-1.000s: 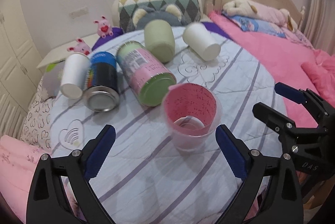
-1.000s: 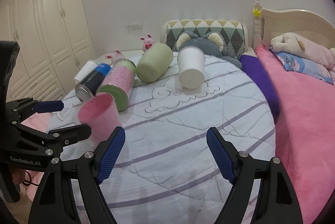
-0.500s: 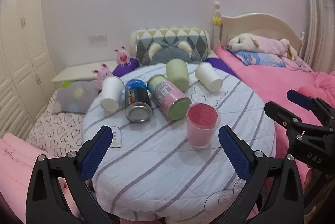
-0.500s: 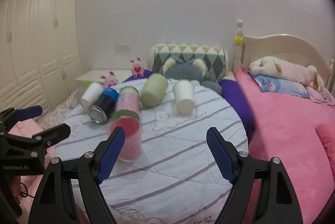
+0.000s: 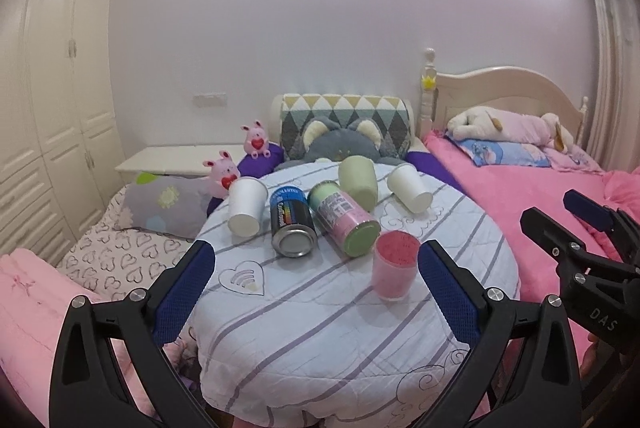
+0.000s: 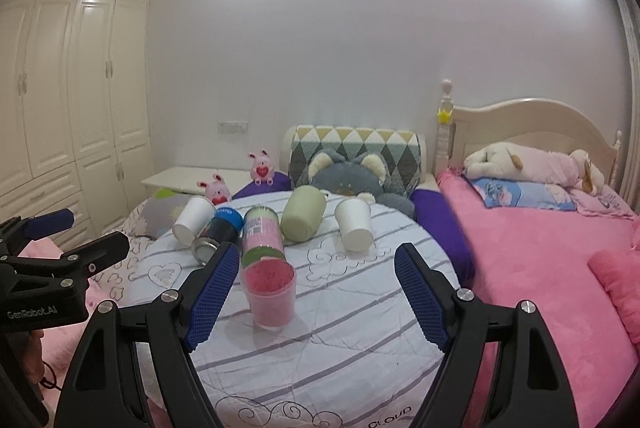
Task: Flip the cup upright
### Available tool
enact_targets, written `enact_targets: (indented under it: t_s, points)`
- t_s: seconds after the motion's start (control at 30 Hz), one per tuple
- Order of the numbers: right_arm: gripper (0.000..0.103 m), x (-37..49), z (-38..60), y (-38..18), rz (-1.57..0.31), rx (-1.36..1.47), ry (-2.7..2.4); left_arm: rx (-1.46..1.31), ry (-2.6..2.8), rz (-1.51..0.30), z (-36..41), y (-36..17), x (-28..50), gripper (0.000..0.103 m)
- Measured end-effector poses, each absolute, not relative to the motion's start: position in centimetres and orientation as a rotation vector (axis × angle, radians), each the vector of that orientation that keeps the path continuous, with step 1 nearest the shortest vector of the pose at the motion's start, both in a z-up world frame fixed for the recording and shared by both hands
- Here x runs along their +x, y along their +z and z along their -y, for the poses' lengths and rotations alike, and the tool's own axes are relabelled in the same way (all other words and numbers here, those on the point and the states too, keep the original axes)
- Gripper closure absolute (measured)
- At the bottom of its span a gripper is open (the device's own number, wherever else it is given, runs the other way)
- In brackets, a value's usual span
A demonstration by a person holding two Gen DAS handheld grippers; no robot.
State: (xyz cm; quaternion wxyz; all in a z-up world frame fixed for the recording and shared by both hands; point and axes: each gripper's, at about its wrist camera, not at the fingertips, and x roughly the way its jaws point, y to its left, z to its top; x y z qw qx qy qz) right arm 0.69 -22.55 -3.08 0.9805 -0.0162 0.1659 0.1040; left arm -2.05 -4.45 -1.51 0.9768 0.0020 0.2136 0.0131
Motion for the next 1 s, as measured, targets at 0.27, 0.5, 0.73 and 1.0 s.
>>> enact_targets:
  t_s: [0.27,0.5,0.73,1.0]
  points:
    - [0.021,0.0,22.2,-2.7,-0.298,-0.038,0.201,-0.016,0.031,-0.412,4.4,-0.7,-2.5,0.0]
    - [0.021,0.1,22.2,-2.8,-0.285,-0.031,0.202,-0.02,0.046,-0.402,4.5,-0.2,-2.2,0.0]
    - [0.021,0.2,22.2,-2.8,-0.284,-0.027,0.202,-0.014,0.059,-0.422,4.9,-0.2,-1.4,0.0]
    - [0.021,1.2,22.7,-3.1,-0.283,-0.009,0.205,0.002,0.081,-0.413,5.4,-0.1,-0.6,0.0]
